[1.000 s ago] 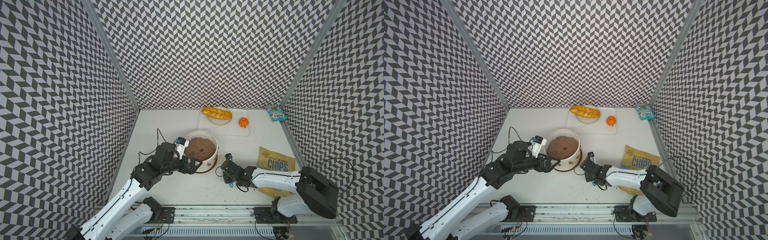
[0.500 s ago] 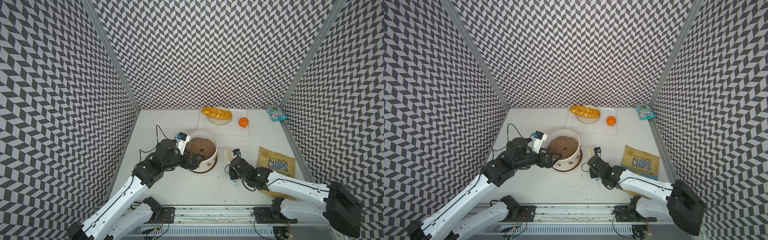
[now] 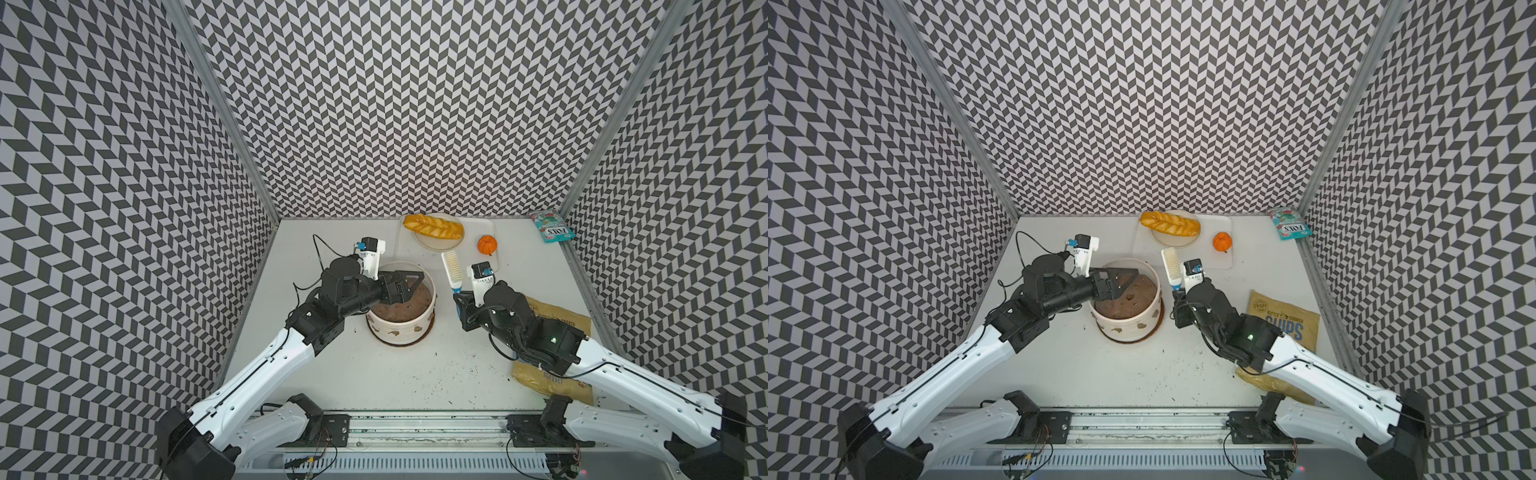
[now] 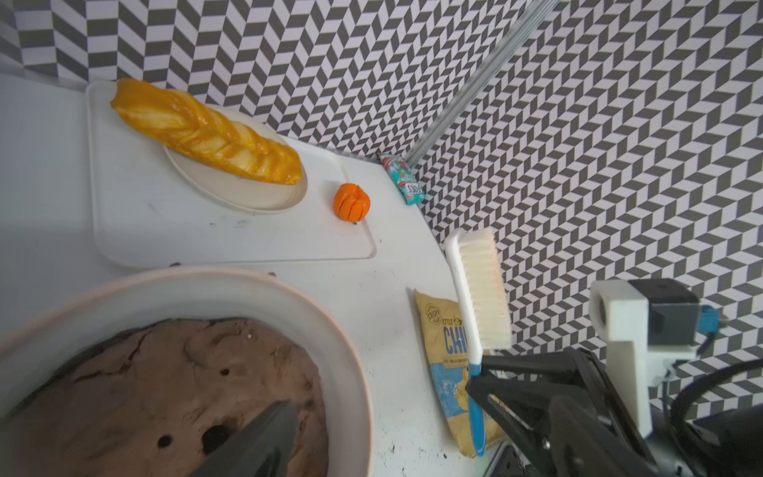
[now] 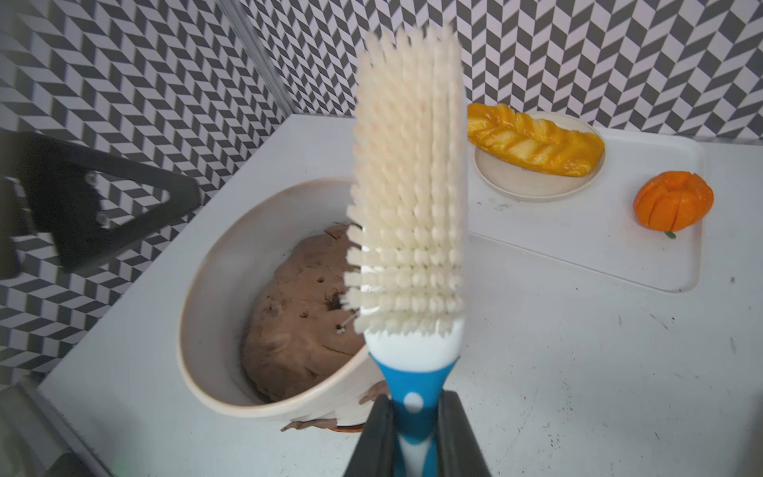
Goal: Scrub the dried mud off the ceramic pot
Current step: Adjust the brush.
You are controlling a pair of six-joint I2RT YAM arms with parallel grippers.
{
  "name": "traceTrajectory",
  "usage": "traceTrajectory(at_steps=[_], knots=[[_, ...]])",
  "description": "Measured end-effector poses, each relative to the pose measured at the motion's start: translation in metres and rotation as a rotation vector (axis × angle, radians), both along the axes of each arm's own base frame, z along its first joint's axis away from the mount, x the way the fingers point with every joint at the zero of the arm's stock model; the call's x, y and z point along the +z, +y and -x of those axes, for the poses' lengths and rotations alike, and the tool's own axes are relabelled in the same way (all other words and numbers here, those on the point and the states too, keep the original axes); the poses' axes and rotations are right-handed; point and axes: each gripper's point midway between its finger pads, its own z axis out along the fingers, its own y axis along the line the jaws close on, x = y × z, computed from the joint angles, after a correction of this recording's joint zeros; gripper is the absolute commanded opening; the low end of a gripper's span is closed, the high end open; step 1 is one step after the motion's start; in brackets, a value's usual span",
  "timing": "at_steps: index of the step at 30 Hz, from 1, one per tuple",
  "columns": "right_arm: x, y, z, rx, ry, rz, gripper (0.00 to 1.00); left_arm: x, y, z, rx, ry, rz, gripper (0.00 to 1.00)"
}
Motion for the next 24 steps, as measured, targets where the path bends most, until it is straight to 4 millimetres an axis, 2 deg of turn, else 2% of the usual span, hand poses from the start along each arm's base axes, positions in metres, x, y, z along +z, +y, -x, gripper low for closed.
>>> traceTrajectory(at_steps=[5, 7, 12, 19, 24], knots=[[0.018, 0.020, 0.001, 0.069, -0.040, -0.015, 0.00, 0.016, -0.019, -0.007, -0.022, -0.003, 0.084, 0.88], [0.018, 0.027, 0.001, 0.089, -0.042, -0.005, 0.00, 0.017, -0.025, -0.010, -0.030, 0.005, 0.104, 0.84], [0.010, 0.036, 0.001, 0.119, -0.035, 0.026, 0.00, 0.014, -0.033, -0.014, -0.041, 0.032, 0.127, 0.69], [0.012, 0.046, 0.004, 0.156, -0.049, 0.022, 0.00, 0.020, -0.036, -0.014, -0.048, 0.022, 0.152, 0.65], [0.012, 0.051, 0.003, 0.171, -0.054, 0.023, 0.00, 0.015, -0.040, -0.017, -0.053, 0.033, 0.155, 0.56]])
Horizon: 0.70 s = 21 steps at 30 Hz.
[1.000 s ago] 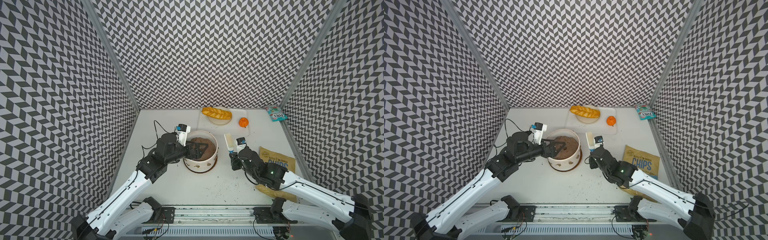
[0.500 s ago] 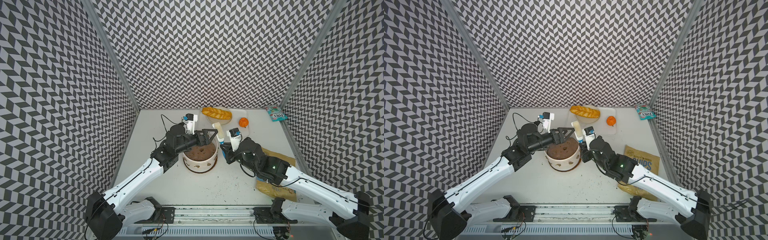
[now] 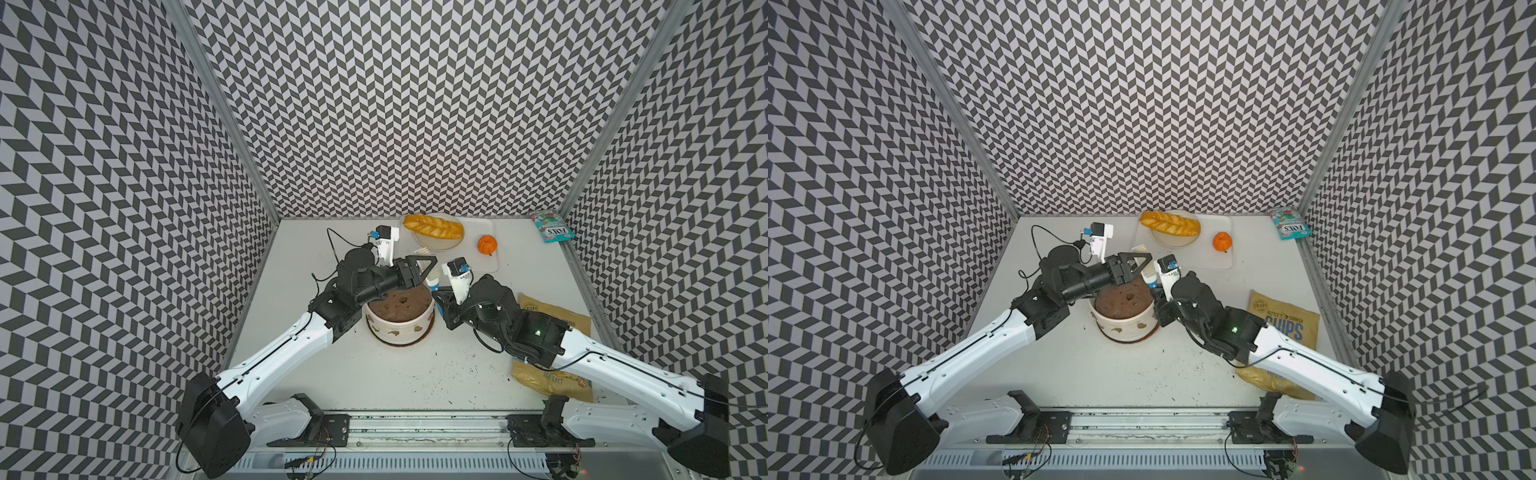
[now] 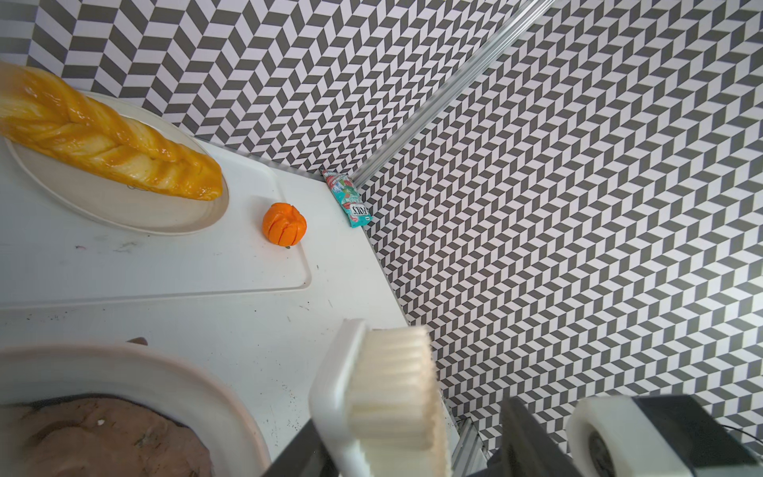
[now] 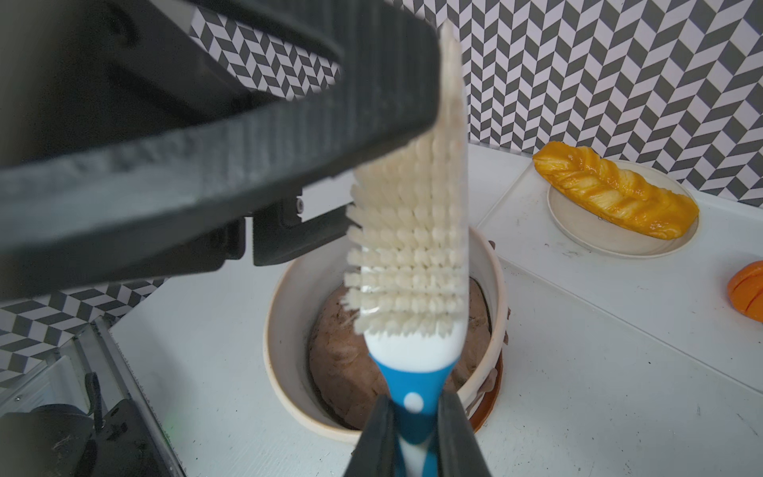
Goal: Scrub the dried mud off the ceramic pot
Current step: Adjust the brush.
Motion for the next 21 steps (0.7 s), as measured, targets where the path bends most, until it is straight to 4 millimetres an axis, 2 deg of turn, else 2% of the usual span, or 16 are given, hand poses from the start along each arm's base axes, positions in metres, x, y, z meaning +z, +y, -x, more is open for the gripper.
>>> traceTrajectory(at_steps=[5, 15, 21], knots=[[0.001, 0.003, 0.001, 0.013, -0.005, -0.002, 0.00, -0.009, -0.004, -0.003, -0.005, 0.022, -0.010, 0.50], [0.007, 0.009, 0.005, 0.036, -0.032, -0.010, 0.07, 0.000, -0.004, -0.004, -0.009, 0.020, 0.029, 0.35], [0.009, 0.009, 0.002, 0.031, -0.055, -0.016, 0.23, 0.005, -0.002, -0.006, -0.007, 0.016, 0.052, 0.28]])
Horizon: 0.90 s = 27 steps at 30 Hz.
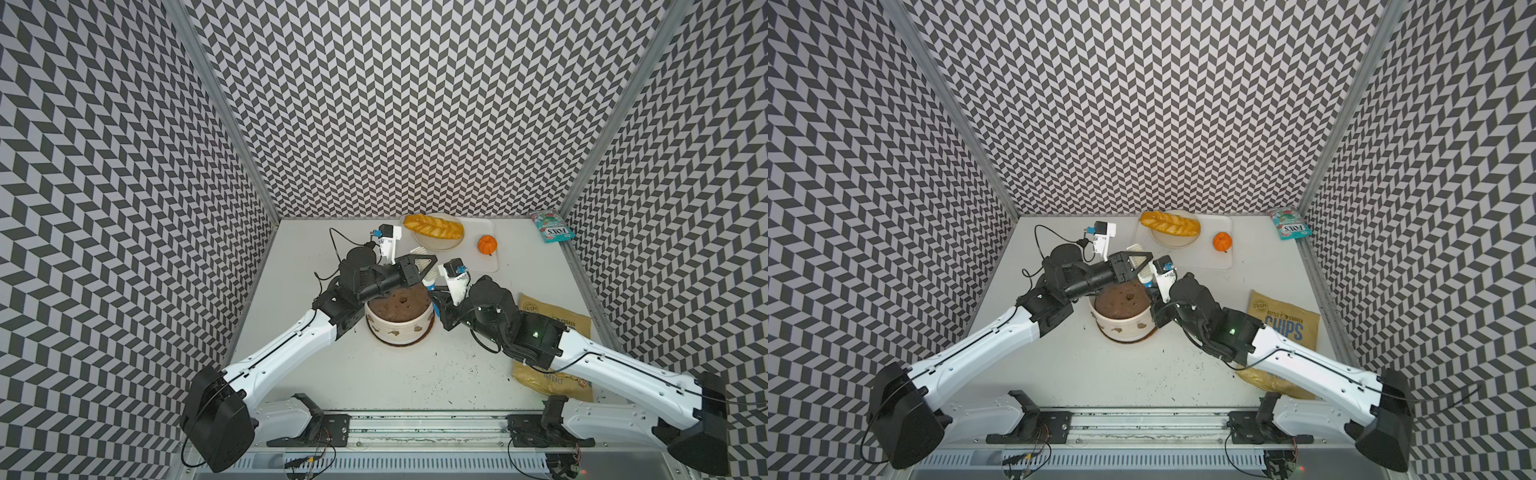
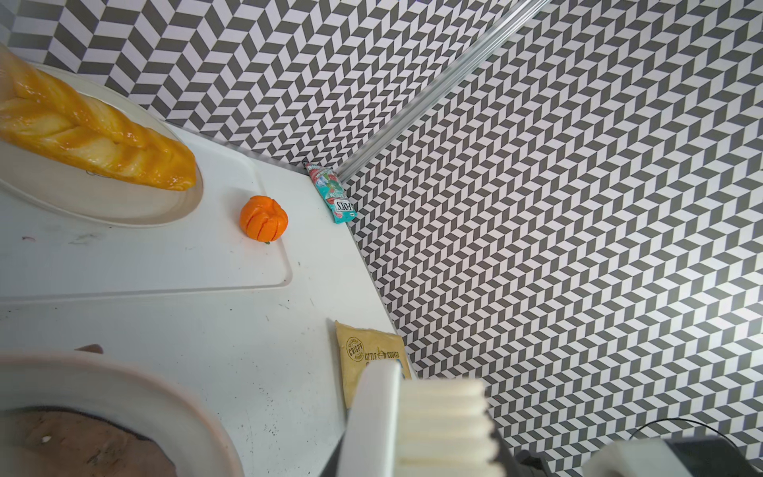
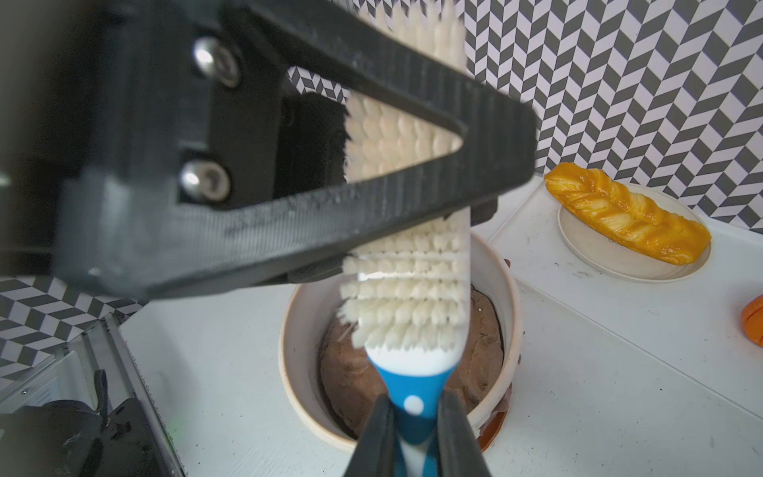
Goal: Scrub the dried mud off the ceramic pot
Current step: Adjust the brush.
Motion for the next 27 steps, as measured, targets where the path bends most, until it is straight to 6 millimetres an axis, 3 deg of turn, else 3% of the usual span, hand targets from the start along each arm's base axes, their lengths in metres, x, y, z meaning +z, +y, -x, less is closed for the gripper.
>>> traceTrajectory(at_steps=[11, 13, 16, 23, 27], knots=[[-0.003, -0.007, 0.002, -0.018, -0.018, -0.055, 0.72, 0.005, 0.015, -0.014, 0.037, 0.012, 0.031, 0.26], [0.000, -0.012, 0.005, -0.019, -0.024, -0.107, 0.72, 0.009, 0.020, -0.018, 0.047, 0.012, 0.052, 0.26], [0.010, -0.020, 0.012, -0.012, -0.037, -0.225, 0.82, 0.019, 0.027, -0.023, 0.057, 0.008, 0.093, 0.26], [0.046, -0.039, 0.015, 0.014, -0.027, -0.528, 0.82, 0.040, 0.036, -0.018, 0.057, -0.019, 0.150, 0.27], [0.062, -0.038, 0.016, 0.066, -0.013, -0.626, 0.82, 0.048, 0.036, -0.012, 0.041, -0.036, 0.164, 0.27]])
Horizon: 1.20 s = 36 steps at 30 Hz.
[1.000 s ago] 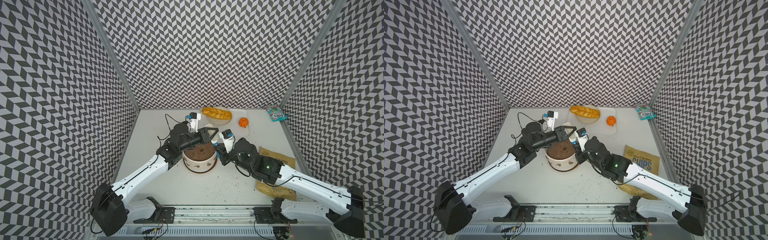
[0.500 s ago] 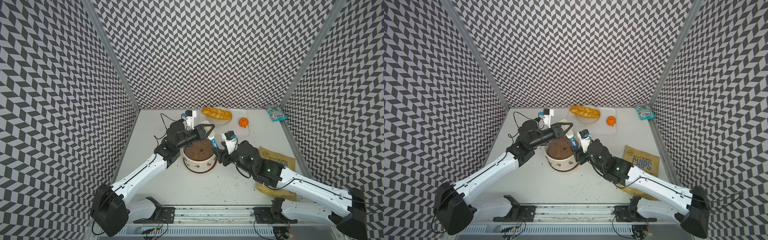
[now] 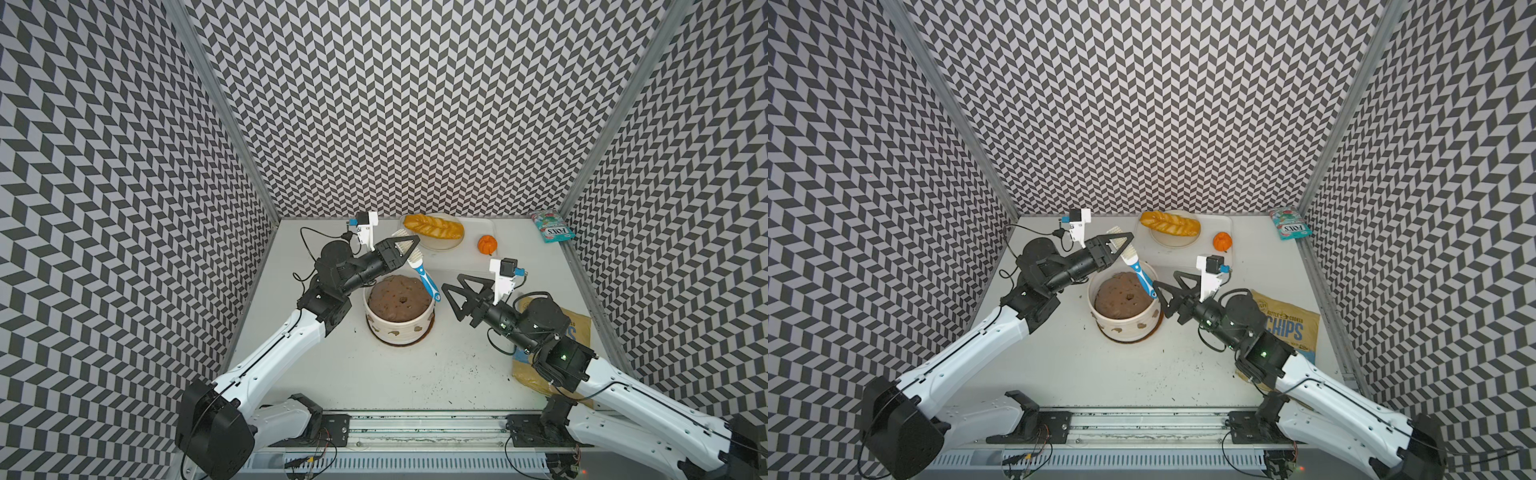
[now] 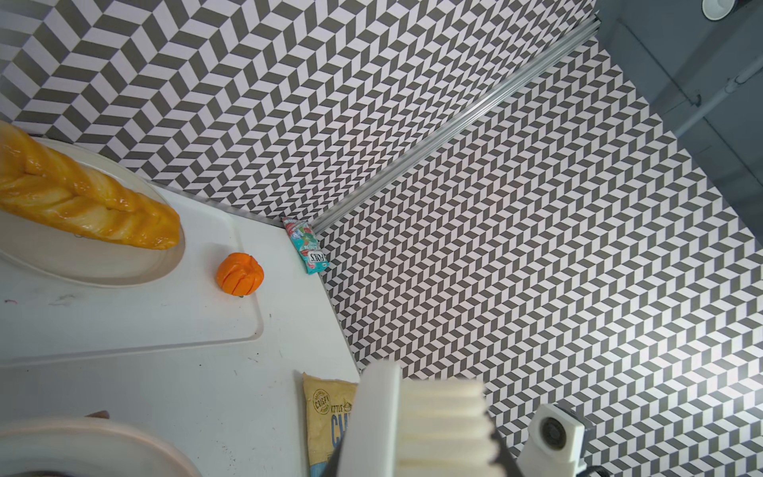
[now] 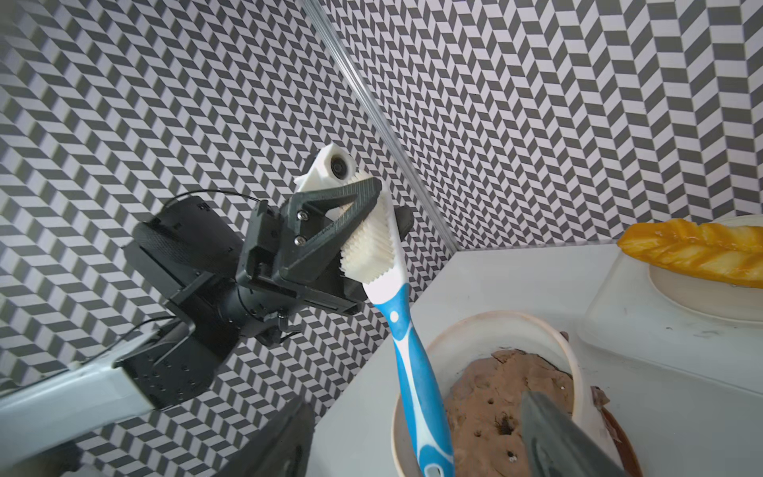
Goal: Scrub the dried mud off the ceramic pot
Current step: Adjust the brush.
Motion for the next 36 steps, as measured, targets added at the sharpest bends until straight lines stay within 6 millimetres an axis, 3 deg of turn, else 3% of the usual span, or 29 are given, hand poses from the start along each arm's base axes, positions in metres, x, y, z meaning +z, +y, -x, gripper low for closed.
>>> traceTrajectory(at_steps=[8, 16, 23, 36], knots=[[-0.003, 0.018, 0.003, 0.114, 0.027, -0.033, 0.80, 0.015, -0.001, 0.005, -0.025, -0.047, 0.023, 0.27], [-0.004, 0.027, 0.001, 0.181, 0.052, -0.068, 0.78, 0.055, 0.003, 0.025, -0.064, -0.195, 0.098, 0.28], [0.009, 0.033, 0.006, 0.266, 0.042, -0.140, 0.60, 0.066, 0.004, 0.033, -0.085, -0.242, 0.117, 0.28], [-0.002, 0.051, 0.012, 0.381, 0.079, -0.133, 0.40, 0.068, 0.000, 0.036, -0.117, -0.271, 0.125, 0.29]])
